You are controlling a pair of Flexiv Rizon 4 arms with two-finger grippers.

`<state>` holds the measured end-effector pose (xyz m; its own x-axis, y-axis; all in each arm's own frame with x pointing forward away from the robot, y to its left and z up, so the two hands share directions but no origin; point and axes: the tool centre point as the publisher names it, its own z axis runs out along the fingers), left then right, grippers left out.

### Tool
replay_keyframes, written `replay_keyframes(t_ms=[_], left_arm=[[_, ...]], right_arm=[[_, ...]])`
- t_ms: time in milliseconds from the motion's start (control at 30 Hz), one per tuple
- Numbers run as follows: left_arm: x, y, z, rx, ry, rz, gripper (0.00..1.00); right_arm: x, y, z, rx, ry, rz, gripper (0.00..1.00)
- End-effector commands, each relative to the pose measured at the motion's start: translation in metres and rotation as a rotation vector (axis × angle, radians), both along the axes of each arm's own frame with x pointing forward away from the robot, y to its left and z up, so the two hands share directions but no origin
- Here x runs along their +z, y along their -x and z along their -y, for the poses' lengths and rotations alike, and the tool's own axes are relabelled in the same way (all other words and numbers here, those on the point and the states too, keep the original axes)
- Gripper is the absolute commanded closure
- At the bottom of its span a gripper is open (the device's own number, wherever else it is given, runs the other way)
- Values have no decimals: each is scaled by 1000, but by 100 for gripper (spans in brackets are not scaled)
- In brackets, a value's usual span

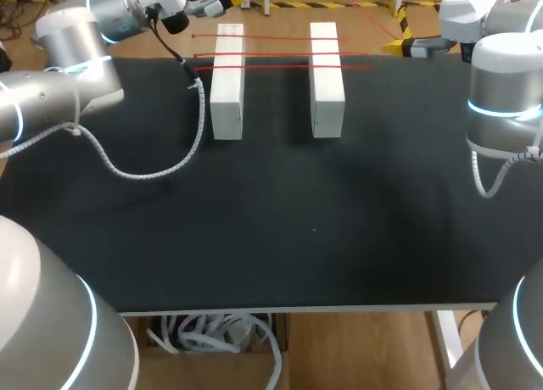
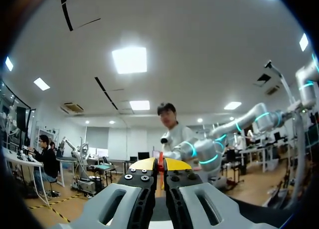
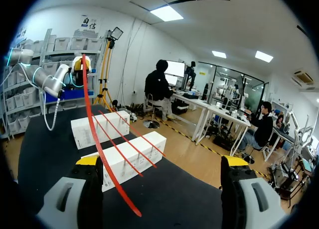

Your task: Grab the tape and strap the tape.

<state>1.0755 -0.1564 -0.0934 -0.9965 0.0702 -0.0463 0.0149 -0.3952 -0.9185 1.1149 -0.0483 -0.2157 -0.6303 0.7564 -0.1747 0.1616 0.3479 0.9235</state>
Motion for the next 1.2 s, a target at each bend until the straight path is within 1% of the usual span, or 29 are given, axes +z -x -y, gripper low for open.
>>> replay_keyframes(t_ms=[33,233,367,1100,1167,1200], left_arm=[[-1,3,2,7,3,-12,100],[-3,3,4,1,9,-25,100],[-2,3,1,-8,12,0,100],[-2,3,1,-8,12,0,100],[-2,3,1,-8,12,0,100],[-2,3,1,-8,12,0,100]], right_arm=[[0,0,1,2,-1,0,0],[0,0,1,2,-1,0,0],[0,0,1,2,-1,0,0],[0,0,1,2,-1,0,0],[-1,7,-3,32,-82,-105,0],[-1,10,-4,27,-109,-156,0]])
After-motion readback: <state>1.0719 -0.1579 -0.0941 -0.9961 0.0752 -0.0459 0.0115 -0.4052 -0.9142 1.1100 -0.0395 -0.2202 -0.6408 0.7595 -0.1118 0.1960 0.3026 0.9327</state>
